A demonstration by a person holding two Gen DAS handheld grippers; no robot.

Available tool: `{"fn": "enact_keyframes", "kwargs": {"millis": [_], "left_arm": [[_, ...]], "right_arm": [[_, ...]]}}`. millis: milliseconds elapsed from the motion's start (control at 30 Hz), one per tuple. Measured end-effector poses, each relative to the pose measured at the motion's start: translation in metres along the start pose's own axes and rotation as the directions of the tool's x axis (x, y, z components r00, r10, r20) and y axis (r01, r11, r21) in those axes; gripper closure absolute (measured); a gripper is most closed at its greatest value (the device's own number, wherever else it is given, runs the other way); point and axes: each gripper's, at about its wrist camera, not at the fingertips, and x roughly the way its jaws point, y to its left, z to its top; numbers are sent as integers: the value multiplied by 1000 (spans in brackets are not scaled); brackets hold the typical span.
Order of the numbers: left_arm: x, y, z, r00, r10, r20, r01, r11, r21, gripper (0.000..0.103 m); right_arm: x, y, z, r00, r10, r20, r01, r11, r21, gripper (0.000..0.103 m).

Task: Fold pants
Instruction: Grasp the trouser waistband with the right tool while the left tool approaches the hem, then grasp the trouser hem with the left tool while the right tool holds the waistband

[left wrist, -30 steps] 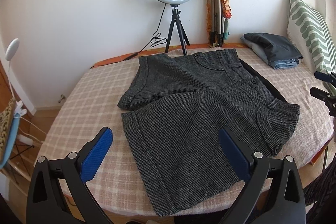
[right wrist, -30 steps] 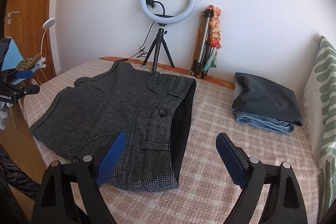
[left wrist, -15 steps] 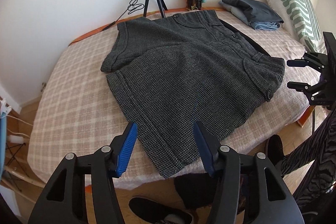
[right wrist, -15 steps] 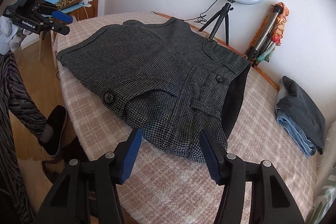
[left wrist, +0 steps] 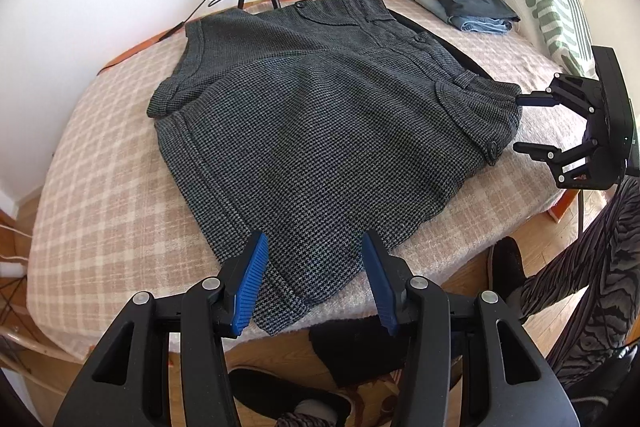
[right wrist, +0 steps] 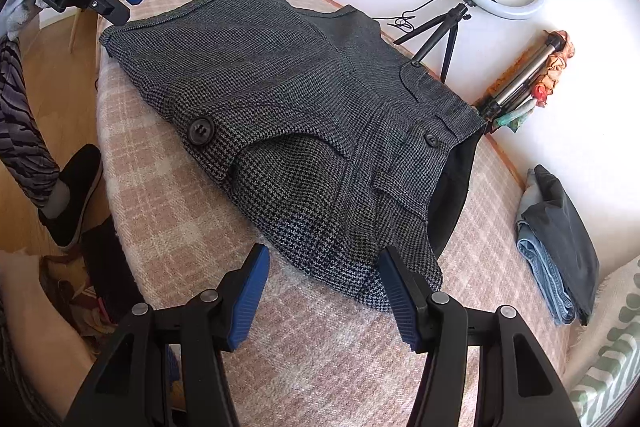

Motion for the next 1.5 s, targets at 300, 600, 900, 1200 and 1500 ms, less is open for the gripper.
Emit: {"fn": "enact_keyframes", "kwargs": {"millis": [300, 600, 900, 1200, 1500], "left_arm": [[13, -22, -6, 999, 13, -32, -10, 995, 98, 40], [34, -36, -12, 983, 184, -12, -178, 964, 199, 47], [9, -13, 12, 978, 183, 102, -195, 974, 115, 97], [-31, 33, 95, 921, 246, 301, -246, 968, -38, 98], [-15, 68, 182, 873, 314, 373, -287, 949, -129, 98]], "right_arm": [[-7, -23, 20, 998, 25, 54, -31, 994, 108, 81], [-18, -38, 45, 992, -9, 123, -12, 985, 175, 84], [-36, -47, 54, 981, -50, 189, 6, 973, 230, 85], [-48, -89, 103, 954, -146, 263, 68, 957, 283, 87], [-11, -148, 158, 949, -193, 250, 97, 932, 349, 88]]}}
